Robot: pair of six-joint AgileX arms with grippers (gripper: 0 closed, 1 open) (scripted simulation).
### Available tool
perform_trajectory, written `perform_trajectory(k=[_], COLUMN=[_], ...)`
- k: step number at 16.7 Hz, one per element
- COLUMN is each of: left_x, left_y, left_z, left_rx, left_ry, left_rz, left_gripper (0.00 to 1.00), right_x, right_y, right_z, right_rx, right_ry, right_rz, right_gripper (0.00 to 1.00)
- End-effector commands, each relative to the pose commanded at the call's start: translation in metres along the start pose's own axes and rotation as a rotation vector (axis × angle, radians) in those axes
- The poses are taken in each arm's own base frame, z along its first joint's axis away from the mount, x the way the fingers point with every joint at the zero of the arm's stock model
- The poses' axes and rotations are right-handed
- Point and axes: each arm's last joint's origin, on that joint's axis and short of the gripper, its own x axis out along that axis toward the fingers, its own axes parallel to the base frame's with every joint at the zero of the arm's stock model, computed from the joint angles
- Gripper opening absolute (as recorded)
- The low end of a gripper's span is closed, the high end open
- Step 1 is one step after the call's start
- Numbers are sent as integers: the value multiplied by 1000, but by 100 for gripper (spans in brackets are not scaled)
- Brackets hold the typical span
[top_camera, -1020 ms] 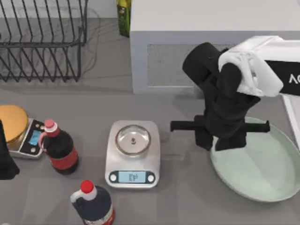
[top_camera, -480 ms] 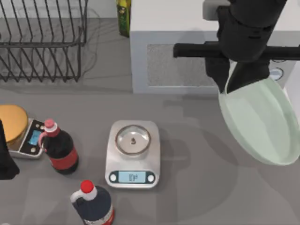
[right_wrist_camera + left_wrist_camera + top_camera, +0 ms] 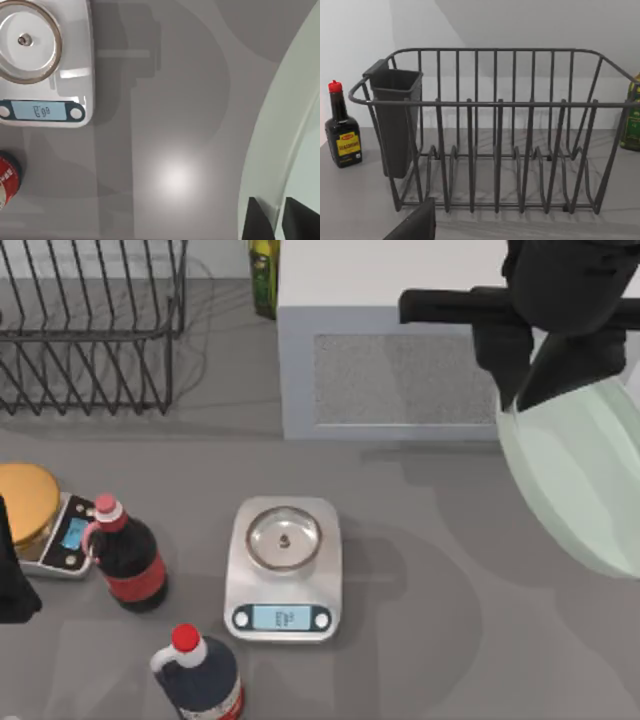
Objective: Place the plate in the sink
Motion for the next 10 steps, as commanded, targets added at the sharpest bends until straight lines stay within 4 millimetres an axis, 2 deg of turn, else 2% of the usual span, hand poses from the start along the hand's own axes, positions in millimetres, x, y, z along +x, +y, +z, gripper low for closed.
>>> perform_trajectory(k=[3,5,7,10], left_x=[0,0,0,0], left_y=[0,0,0,0], left_z=[0,0,0,0], left_rx=[0,0,0,0], left_ry=[0,0,0,0], left_rz=[0,0,0,0], left_gripper=[100,100,100,100], right_x=[2,3,5,11], right_y=[-1,-12,-34,-81], right_z=[4,20,45,89], right_rx=[1,21,54,104], right_ry=[0,-12,-32,-68], right_rz=[-3,-10,-21,-42], right_gripper=[0,0,0,0])
